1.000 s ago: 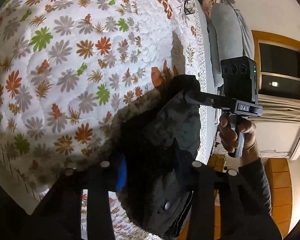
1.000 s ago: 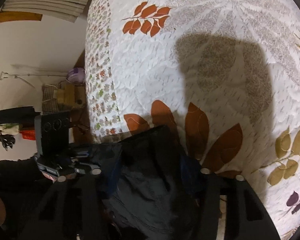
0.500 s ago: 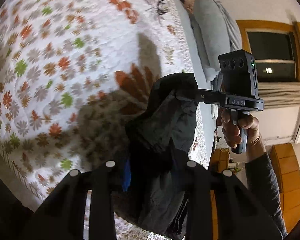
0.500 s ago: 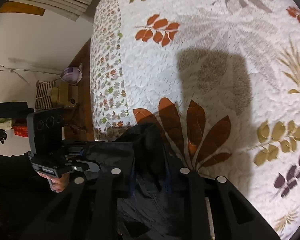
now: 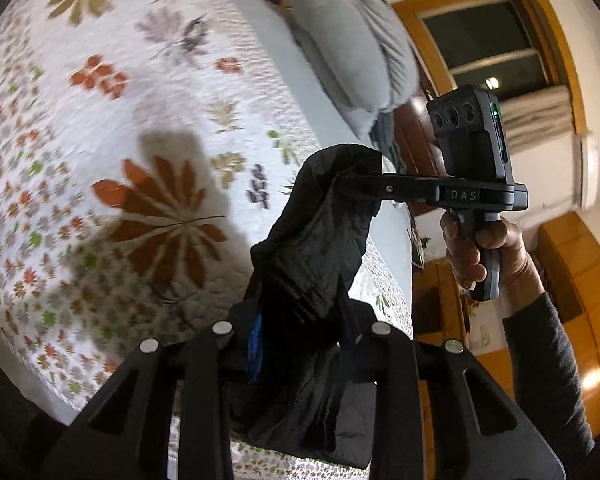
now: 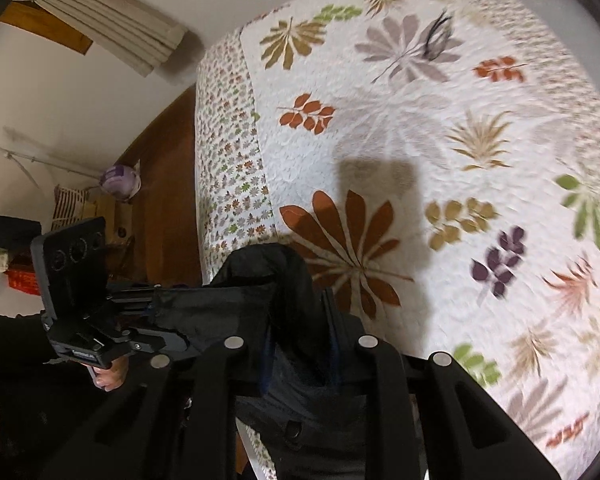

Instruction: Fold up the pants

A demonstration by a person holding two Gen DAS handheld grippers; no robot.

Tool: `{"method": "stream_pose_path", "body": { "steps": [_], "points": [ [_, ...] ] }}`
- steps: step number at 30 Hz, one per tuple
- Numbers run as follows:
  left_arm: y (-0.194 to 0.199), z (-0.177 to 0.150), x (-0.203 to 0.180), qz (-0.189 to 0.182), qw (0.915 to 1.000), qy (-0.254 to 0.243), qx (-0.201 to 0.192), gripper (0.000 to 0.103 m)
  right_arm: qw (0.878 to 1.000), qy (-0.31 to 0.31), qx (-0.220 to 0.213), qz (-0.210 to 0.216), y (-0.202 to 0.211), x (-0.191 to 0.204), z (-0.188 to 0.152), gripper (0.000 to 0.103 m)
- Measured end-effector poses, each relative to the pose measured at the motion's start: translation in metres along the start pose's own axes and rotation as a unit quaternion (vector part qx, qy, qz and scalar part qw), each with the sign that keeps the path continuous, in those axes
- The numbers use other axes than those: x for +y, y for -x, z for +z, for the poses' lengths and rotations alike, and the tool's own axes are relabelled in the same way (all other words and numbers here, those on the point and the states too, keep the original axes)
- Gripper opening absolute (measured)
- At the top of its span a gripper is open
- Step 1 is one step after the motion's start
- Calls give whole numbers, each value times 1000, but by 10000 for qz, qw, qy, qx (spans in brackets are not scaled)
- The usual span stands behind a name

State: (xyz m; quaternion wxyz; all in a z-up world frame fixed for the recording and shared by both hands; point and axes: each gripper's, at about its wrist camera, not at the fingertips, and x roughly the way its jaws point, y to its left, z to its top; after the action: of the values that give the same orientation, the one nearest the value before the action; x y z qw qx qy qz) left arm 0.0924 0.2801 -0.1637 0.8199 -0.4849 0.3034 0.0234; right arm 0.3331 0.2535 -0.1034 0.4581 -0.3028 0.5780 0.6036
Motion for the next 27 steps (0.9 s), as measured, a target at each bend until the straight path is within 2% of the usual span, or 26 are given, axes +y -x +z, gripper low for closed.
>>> {"method": "stream_pose_path", "body": {
  "steps": [6,14,27],
  "points": [
    [-1,-13,-51,-117,9984,-549,59,28,9991,-142,-349,-208,48,7,-39,21],
    [-11,-41,-114,-300,9927,-1145,240,28,9947,-428,-848,-399,105,2,-110,20],
    [-53,-107,-202,-437,9749,-2043,770,28,9811,-991,-1574,-530,157,-23,-239,20]
  ]
}}
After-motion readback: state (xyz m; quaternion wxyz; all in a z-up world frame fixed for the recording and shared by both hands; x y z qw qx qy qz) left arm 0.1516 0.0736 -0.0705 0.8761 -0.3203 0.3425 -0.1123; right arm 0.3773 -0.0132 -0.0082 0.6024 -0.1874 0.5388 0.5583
